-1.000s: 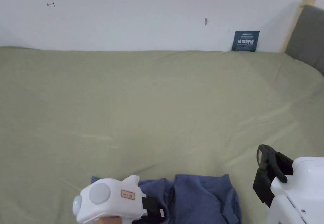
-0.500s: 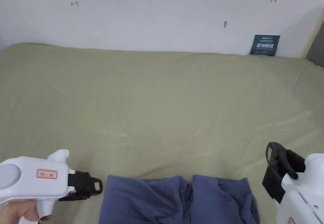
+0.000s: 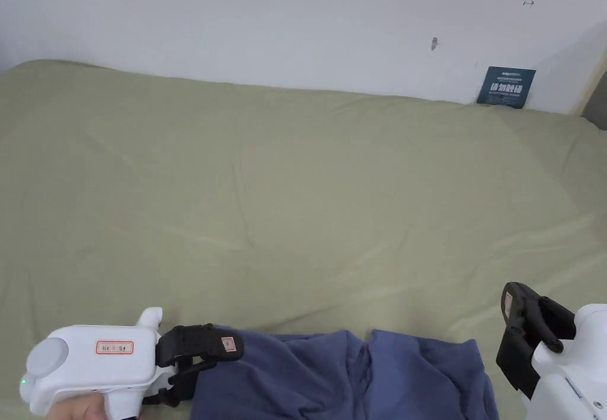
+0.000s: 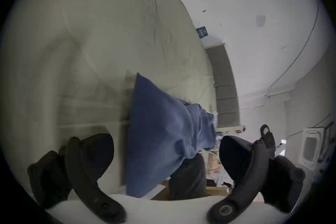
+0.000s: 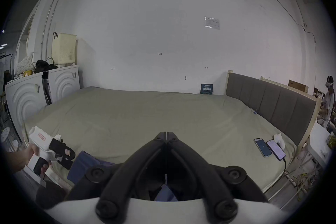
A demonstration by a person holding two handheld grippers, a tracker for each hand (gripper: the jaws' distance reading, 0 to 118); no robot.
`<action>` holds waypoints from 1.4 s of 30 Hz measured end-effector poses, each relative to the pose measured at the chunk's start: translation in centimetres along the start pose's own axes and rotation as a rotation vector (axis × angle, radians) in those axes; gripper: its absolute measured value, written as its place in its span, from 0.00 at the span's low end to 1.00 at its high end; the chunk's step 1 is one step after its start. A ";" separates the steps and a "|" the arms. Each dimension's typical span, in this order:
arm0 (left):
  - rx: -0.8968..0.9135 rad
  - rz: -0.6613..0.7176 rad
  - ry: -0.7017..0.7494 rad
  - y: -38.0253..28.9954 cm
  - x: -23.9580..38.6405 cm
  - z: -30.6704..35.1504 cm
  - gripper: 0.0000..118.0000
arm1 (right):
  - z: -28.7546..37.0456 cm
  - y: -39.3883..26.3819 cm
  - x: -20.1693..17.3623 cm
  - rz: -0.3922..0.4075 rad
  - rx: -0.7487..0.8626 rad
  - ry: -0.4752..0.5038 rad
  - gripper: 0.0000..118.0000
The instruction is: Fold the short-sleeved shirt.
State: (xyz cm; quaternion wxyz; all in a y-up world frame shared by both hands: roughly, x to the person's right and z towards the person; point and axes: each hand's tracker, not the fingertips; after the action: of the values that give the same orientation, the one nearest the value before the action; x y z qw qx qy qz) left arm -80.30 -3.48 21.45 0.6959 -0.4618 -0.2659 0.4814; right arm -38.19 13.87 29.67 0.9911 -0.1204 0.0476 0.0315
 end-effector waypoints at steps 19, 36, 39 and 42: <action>0.166 -0.123 0.391 -0.2 4.3 11.3 0.07 | 1.1 1.3 0.7 -0.015 0.055 0.023 0.01; 0.024 -0.390 0.808 -2.4 19.3 -1.0 0.07 | 3.0 3.0 2.1 0.006 0.183 -0.022 0.01; -0.015 -0.502 0.864 -4.2 20.2 -6.7 0.08 | 3.2 3.4 2.6 -0.018 0.199 -0.026 0.01; -0.028 -0.538 0.824 -5.0 19.1 -11.7 0.92 | 3.3 3.4 2.8 -0.029 0.196 -0.032 0.01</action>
State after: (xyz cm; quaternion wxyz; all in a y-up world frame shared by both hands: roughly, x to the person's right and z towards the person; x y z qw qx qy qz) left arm -61.09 8.98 19.51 0.8366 -0.5381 -0.0847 0.0582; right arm -35.32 18.11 31.81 0.9991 -0.0228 0.0329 0.0144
